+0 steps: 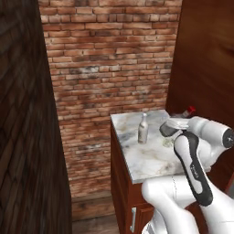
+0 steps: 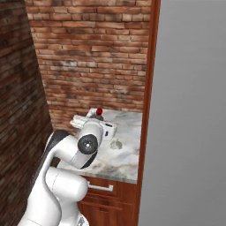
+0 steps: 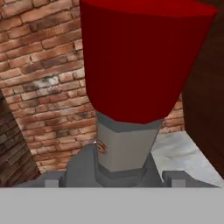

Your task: Place the liquors on the top shelf of the fridge to keep them out of children's reach, and place the garlic on lower shelves for easy access.

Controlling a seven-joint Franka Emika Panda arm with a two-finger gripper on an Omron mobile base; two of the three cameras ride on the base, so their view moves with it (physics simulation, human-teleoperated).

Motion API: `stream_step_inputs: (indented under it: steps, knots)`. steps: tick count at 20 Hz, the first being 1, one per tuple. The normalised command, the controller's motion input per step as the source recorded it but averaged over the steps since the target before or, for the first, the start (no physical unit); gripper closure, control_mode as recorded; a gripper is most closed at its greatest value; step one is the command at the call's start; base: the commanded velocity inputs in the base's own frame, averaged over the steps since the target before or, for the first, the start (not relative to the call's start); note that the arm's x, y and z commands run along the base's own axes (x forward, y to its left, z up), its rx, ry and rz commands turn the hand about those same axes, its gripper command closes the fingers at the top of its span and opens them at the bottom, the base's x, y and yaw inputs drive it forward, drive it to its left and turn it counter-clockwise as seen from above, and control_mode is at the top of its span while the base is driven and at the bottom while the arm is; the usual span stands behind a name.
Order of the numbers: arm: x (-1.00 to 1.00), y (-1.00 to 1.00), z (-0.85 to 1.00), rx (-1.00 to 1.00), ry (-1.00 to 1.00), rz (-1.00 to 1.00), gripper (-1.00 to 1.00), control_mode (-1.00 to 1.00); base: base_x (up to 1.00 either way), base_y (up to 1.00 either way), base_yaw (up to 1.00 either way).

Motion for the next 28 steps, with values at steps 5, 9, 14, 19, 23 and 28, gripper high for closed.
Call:
stream_step_inputs:
  steps: [5, 9, 14, 19, 23, 28]
  knots:
    - [-0.45, 0.43, 1.0, 0.0, -0.11, 0.32, 1.0, -1.0, 0.0, 0.0, 0.0]
    - [-0.41, 0.54, 1.0, 0.0, 0.0, 0.29, 1.0, -1.0, 0.0, 0.0, 0.0]
    - [-0.32, 0.66, 0.94, -0.04, 0.0, 0.24, 1.0, -1.0, 0.0, 0.0, 0.0]
    - [-0.2, 0.49, 0.46, -0.15, 0.03, 0.04, 1.0, -1.0, 0.0, 0.0, 0.0]
    - [-0.19, 0.32, 0.23, -0.22, 0.08, -0.09, 1.0, -1.0, 0.0, 0.0, 0.0]
    - [-0.33, 0.05, 0.02, -0.33, 0.12, -0.19, 1.0, -1.0, 0.0, 0.0, 0.0]
